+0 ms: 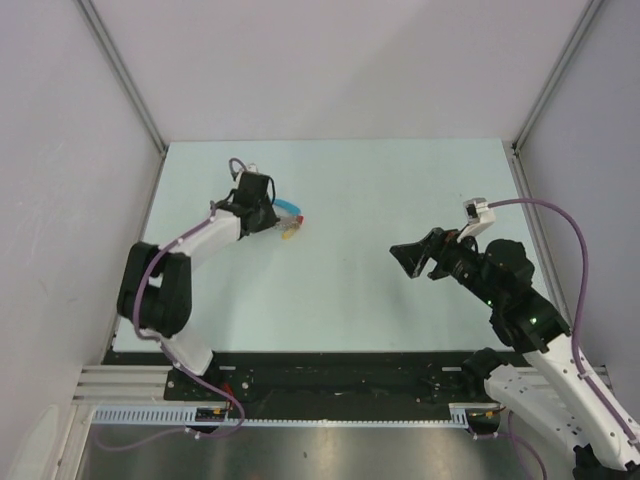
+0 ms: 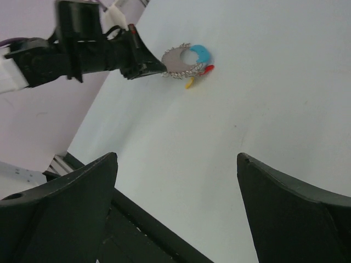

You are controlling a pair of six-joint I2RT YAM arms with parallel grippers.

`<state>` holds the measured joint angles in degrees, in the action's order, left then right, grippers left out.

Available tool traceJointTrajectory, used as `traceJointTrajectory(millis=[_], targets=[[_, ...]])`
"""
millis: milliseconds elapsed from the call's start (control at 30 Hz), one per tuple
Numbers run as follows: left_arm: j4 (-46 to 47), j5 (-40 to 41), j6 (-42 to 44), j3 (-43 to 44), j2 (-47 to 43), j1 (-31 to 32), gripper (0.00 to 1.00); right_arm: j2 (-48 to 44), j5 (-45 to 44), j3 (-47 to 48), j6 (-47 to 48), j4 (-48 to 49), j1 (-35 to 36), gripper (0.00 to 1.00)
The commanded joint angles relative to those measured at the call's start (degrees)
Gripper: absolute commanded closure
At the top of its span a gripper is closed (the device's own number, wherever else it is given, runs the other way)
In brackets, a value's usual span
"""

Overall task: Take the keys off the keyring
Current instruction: Move the keyring to the center of the board.

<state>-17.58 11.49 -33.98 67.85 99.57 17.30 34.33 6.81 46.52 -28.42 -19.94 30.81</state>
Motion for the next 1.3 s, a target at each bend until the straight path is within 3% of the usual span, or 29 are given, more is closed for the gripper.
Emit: traceJointTrajectory(millis=[0,133,267,500,700,967,1267], targets=[[6.4,-3.6,0.1,-9.5,-12.7,4.3,1.00,2.7,-1.3,-3.3,-2.6,4.9,0.4,0.07],[12.7,-12.9,-4.7,-22.6,-22.3,5.3,1.00,7.0,-2.9,-7.3,-8.0,9.9,0.3,0.09],[14.9,-17.4,-7.1,-29.6,-27.8,6.3,1.00,15.3,-3.7,-11.3,-14.9,17.5,0.2,0.09],[16.9,-21.1,-10.2,-38.8,-34.7,8.6,1.00,33.7,0.0,-17.2,-28.1,43.4,2.1,0.15],[16.3,-21.4,-9.9,-41.0,-38.7,9.0,0.99,49.0,1.0,-17.2,-33.6,60.3,5.9,0.15],[15.8,-21.6,-10.1,-41.4,-40.6,9.0,1.00,68.8,6.2,-16.7,-44.4,85.5,6.1,0.26],[16.9,-21.8,-10.4,-44.0,-40.6,9.1,1.00,83.8,10.5,-14.0,-50.1,100.0,6.3,0.32]])
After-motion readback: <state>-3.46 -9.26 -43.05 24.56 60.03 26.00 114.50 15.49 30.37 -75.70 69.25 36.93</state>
